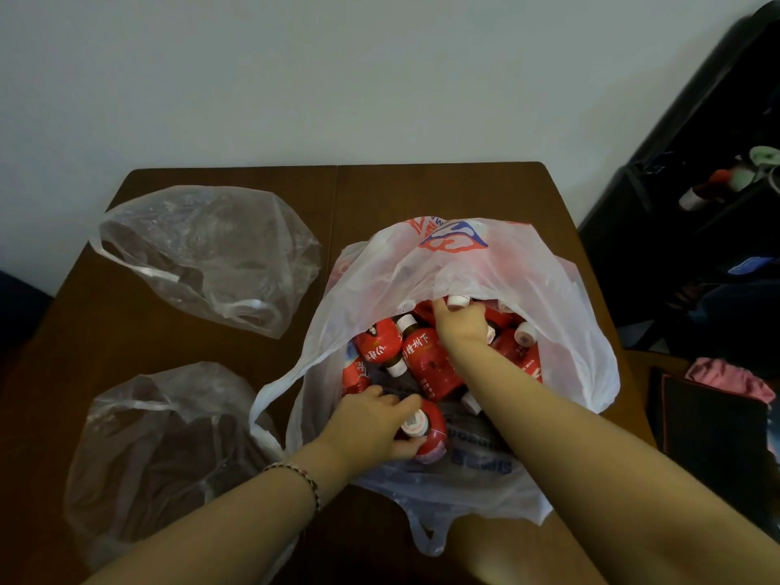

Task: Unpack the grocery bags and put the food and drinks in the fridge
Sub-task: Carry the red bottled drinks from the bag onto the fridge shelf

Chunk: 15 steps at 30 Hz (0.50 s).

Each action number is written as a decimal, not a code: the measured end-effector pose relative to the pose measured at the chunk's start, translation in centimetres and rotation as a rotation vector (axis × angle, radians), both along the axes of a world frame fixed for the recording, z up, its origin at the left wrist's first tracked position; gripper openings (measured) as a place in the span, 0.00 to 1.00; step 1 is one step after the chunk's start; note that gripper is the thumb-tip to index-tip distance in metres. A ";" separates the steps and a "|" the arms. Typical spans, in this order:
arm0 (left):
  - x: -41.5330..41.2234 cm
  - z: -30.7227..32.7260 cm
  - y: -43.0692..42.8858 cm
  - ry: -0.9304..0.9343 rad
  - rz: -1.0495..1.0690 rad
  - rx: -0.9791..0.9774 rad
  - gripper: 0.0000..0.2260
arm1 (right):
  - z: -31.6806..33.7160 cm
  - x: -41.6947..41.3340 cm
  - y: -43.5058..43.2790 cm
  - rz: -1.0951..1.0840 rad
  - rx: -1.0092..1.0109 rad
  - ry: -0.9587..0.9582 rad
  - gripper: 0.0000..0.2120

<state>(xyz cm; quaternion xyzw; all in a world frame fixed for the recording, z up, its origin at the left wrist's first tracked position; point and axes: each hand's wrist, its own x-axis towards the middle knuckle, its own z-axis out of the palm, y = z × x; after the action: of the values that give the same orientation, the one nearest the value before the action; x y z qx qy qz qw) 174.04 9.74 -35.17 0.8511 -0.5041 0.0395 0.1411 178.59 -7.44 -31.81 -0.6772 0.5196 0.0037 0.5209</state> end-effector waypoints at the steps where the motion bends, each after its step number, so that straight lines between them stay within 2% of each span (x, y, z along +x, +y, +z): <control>1: 0.0 0.1 0.1 0.000 0.000 -0.001 0.18 | -0.2 0.4 0.2 -0.043 0.011 -0.005 0.25; 6: 0.0 0.1 0.1 0.018 0.007 0.007 0.19 | 0.1 -0.5 0.0 -0.071 -0.111 -0.075 0.19; 9: 0.1 0.3 0.2 0.015 0.018 0.046 0.19 | 1.0 -2.9 0.1 -0.017 -0.093 -0.167 0.18; 12: 0.1 0.5 0.3 0.016 0.037 0.067 0.18 | 2.2 -6.6 -0.1 0.085 -0.146 -0.230 0.11; 15: -0.1 0.6 0.2 0.035 0.033 0.068 0.18 | 4.5 -10.6 -0.6 0.254 -0.237 -0.277 0.10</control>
<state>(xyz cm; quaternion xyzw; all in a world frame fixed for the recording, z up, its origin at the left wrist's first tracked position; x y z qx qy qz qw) 173.99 9.93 -34.52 0.8641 -0.4887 0.0100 0.1202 167.95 -8.05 -27.35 -0.7877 0.3504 -0.0848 0.4995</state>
